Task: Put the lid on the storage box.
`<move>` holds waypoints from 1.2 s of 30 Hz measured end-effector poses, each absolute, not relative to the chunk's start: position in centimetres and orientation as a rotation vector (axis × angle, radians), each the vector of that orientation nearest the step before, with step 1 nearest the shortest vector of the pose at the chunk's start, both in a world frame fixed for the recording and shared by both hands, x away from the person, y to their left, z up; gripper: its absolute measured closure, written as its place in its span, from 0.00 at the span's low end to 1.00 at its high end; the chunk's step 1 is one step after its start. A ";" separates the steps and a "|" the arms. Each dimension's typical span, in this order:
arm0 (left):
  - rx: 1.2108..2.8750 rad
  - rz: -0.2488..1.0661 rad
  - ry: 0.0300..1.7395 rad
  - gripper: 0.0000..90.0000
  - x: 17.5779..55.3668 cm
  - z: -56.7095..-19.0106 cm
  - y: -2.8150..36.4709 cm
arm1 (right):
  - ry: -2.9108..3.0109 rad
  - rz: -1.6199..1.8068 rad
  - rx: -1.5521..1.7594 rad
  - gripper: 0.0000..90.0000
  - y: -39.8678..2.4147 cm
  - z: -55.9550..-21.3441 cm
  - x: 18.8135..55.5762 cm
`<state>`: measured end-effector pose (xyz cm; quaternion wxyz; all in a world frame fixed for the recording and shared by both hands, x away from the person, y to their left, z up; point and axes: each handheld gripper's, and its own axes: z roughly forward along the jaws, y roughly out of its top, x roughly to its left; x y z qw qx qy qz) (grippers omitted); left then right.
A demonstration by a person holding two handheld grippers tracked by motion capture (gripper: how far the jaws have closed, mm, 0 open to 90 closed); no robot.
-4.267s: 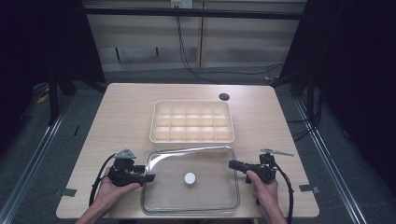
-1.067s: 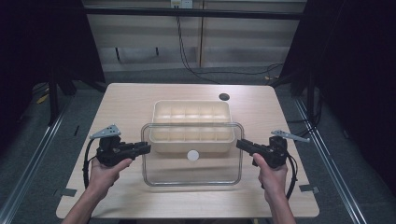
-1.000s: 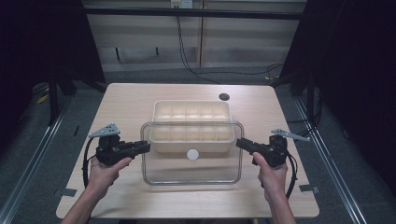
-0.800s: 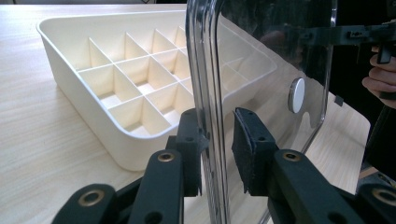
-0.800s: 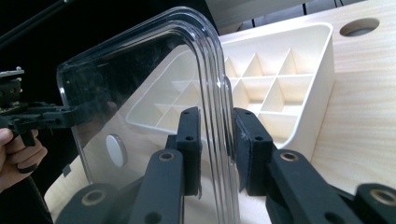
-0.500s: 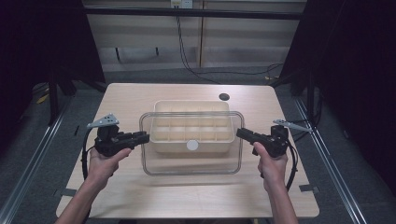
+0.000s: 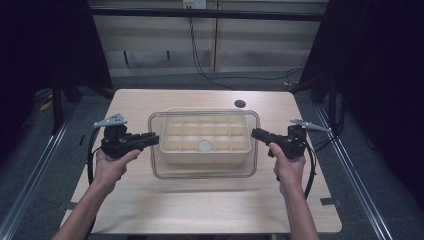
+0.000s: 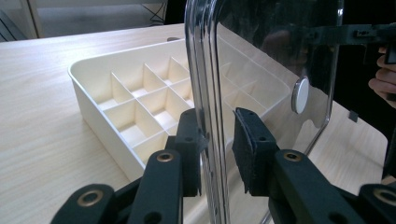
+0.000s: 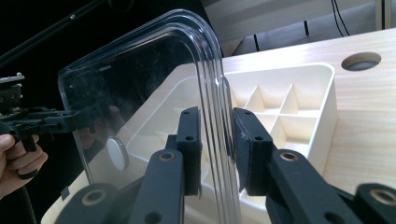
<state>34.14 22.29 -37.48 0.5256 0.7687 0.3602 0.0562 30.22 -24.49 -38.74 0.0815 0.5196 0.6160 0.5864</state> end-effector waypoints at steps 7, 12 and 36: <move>1.804 0.141 0.868 0.81 34.9 -36.8 22.4 | 1.838 1.758 1.530 0.82 -24.4 -37.7 31.3; 1.798 0.144 0.877 0.81 35.4 -36.6 22.4 | 1.841 1.761 1.533 0.82 -24.5 -37.5 31.9; 1.804 0.183 0.888 0.80 37.7 -35.0 21.5 | 1.805 1.779 1.540 0.82 -25.0 -36.1 34.6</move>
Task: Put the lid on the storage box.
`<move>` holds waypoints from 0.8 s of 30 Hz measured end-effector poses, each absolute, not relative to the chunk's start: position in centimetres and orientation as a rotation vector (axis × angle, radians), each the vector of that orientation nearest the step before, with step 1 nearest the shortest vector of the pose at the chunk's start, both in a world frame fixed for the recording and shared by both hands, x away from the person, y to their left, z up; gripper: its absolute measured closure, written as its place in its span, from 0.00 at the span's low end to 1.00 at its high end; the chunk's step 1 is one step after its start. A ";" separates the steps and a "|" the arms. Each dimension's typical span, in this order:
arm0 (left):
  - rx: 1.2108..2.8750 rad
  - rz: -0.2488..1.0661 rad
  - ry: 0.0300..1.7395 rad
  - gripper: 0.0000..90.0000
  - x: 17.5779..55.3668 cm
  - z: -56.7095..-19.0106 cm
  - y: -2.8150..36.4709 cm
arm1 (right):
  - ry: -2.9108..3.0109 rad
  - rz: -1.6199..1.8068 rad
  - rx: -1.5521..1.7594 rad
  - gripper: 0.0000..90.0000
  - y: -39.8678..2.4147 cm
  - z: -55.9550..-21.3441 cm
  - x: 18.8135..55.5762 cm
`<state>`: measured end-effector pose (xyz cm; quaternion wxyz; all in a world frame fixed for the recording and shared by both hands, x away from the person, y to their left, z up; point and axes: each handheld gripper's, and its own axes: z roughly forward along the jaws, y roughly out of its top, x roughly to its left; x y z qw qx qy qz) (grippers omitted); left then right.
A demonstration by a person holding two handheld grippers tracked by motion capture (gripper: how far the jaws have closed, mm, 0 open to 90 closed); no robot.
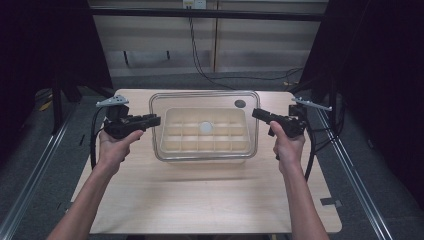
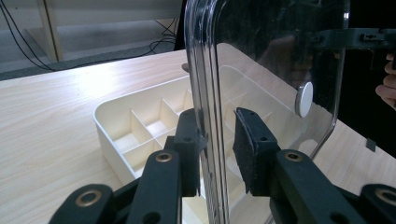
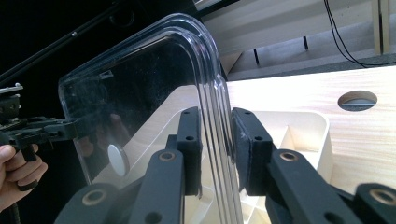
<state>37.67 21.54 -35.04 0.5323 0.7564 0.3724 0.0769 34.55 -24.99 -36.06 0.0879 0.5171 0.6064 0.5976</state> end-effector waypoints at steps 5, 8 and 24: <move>1.796 0.177 0.910 0.80 38.5 -35.2 21.8 | 1.809 1.783 1.562 0.82 -24.7 -36.1 35.5; 1.797 0.176 0.918 0.80 38.8 -35.3 21.8 | 1.814 1.774 1.575 0.82 -24.6 -36.3 36.0; 1.832 0.178 0.951 0.79 40.7 -36.2 21.0 | 1.831 1.712 1.618 0.82 -24.9 -37.3 37.4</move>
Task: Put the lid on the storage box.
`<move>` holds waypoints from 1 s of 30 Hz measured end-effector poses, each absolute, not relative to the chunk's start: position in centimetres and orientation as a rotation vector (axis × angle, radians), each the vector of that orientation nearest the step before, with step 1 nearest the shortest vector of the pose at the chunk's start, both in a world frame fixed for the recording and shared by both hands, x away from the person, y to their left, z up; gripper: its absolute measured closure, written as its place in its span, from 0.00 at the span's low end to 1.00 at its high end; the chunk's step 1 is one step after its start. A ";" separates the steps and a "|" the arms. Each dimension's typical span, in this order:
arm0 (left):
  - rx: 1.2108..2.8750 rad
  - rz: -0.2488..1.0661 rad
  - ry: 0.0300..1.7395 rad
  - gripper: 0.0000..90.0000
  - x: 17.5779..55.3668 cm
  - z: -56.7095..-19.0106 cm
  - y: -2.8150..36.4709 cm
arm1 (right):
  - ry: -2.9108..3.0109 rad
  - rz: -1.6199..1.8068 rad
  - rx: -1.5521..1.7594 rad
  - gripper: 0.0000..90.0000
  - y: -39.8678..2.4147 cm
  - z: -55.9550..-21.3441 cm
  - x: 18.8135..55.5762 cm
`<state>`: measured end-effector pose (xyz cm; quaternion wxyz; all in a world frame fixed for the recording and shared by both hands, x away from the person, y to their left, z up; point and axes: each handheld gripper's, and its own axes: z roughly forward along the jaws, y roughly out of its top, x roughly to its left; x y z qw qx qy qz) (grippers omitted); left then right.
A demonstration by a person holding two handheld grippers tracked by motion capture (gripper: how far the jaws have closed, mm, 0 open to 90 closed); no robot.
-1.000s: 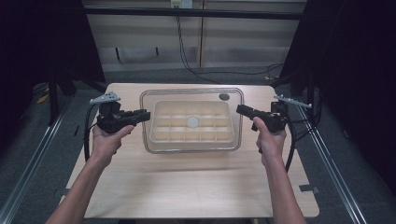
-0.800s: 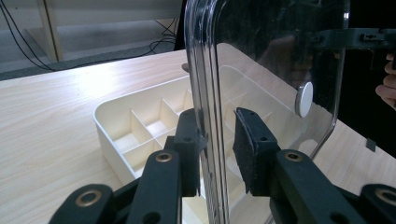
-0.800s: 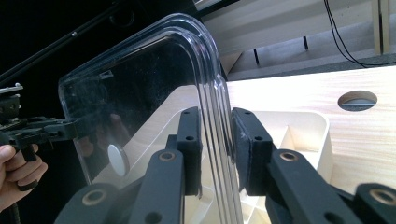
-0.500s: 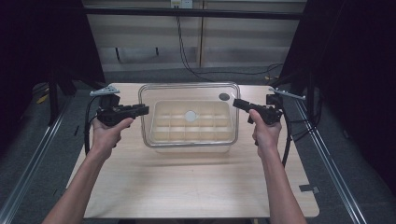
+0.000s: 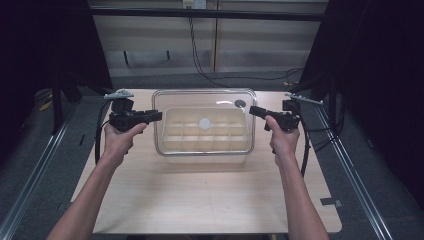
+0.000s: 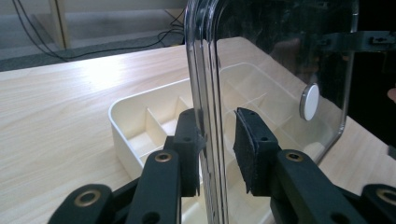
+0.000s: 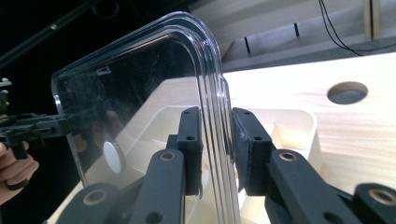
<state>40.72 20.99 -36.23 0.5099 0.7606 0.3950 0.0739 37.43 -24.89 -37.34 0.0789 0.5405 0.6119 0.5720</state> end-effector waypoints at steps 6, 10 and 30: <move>1.828 0.179 0.957 0.79 41.4 -36.2 20.8 | 1.827 1.711 1.619 0.83 -25.0 -37.5 37.8; 1.825 0.180 0.965 0.79 41.6 -36.4 20.7 | 1.835 1.690 1.631 0.83 -25.0 -37.7 38.3; 1.821 0.126 1.022 0.75 44.0 -37.6 20.2 | 1.884 1.568 1.691 0.81 -24.9 -38.5 40.5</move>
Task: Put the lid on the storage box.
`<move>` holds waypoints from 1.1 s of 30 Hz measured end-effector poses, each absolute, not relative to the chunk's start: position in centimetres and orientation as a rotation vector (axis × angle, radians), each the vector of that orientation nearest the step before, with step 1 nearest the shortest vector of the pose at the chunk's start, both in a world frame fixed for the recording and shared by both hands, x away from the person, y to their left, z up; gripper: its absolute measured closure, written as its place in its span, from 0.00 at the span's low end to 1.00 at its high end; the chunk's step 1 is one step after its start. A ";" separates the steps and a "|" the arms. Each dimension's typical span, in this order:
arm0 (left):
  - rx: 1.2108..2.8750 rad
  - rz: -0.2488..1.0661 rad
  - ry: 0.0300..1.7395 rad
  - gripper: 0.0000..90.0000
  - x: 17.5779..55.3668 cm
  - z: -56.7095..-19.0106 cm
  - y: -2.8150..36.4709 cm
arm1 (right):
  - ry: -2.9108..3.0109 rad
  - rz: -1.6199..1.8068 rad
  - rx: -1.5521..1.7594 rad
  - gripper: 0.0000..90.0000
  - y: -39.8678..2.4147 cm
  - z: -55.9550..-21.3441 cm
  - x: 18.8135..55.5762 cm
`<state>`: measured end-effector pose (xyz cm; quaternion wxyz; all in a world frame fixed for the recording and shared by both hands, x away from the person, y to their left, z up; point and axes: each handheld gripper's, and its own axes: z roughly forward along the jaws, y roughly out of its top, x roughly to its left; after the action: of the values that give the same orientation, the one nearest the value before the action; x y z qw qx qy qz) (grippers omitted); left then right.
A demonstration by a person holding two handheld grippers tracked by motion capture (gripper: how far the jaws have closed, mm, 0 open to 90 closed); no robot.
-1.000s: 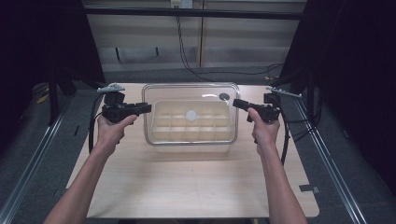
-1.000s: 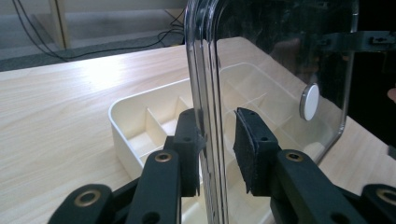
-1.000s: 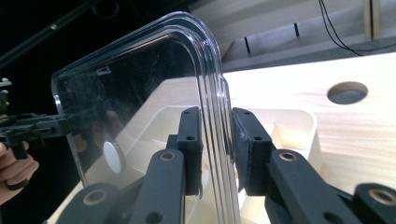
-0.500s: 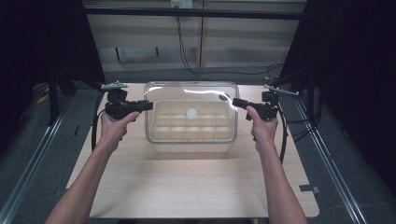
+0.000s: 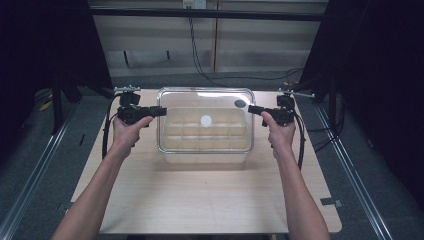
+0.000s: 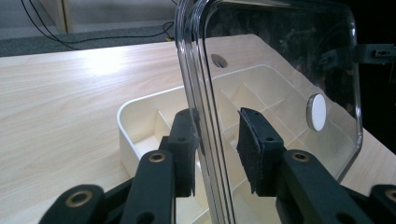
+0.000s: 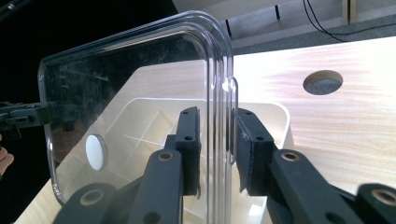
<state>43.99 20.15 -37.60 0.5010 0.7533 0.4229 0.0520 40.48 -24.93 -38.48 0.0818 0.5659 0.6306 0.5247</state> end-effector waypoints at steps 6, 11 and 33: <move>1.829 0.093 1.043 0.74 44.9 -38.4 20.3 | 1.886 1.567 1.708 0.80 -24.9 -39.0 41.1; 1.851 0.079 1.057 0.73 45.4 -38.5 20.2 | 1.891 1.555 1.722 0.80 -24.8 -39.3 41.4; 1.852 0.059 1.119 0.72 46.8 -40.3 20.2 | 1.900 1.459 1.737 0.73 -24.1 -41.0 42.7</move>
<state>46.78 20.21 -40.34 0.4694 0.7553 0.4567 0.0239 42.67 -24.08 -40.97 0.0913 0.5846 0.6394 0.4910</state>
